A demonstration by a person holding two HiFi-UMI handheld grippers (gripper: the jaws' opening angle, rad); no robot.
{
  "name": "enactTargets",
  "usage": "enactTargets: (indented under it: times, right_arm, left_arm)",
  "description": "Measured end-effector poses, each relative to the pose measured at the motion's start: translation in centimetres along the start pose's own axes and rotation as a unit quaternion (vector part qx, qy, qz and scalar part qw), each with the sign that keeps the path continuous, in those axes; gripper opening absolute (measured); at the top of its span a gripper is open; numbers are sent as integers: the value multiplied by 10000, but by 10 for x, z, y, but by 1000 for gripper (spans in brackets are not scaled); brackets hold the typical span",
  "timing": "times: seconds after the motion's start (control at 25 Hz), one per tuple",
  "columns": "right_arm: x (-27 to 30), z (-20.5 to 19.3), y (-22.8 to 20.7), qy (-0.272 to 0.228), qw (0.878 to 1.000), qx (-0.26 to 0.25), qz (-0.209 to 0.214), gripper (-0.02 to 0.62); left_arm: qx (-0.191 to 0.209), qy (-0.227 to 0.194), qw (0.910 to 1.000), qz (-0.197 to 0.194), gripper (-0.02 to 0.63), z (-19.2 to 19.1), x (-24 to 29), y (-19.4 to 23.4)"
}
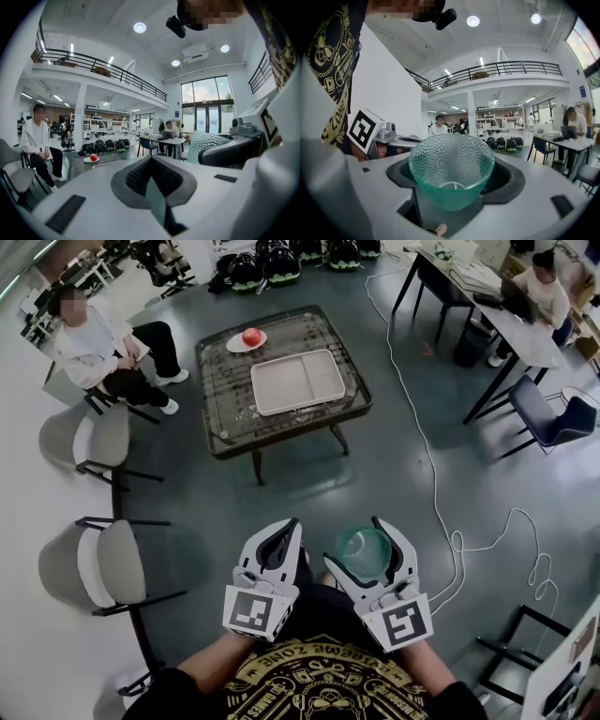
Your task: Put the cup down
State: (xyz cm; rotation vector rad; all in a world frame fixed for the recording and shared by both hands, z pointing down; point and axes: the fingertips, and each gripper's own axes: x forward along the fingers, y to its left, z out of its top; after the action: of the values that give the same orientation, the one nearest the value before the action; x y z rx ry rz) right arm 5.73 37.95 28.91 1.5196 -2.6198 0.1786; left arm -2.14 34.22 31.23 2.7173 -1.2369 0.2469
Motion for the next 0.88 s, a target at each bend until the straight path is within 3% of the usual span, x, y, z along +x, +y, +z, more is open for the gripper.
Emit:
enactTargets:
  times: [0.88]
  right_arm:
    - [151, 33, -47, 223, 9990, 35, -377, 390]
  left_arm:
    - [-29, -257, 9988, -427, 0, 45, 103, 127]
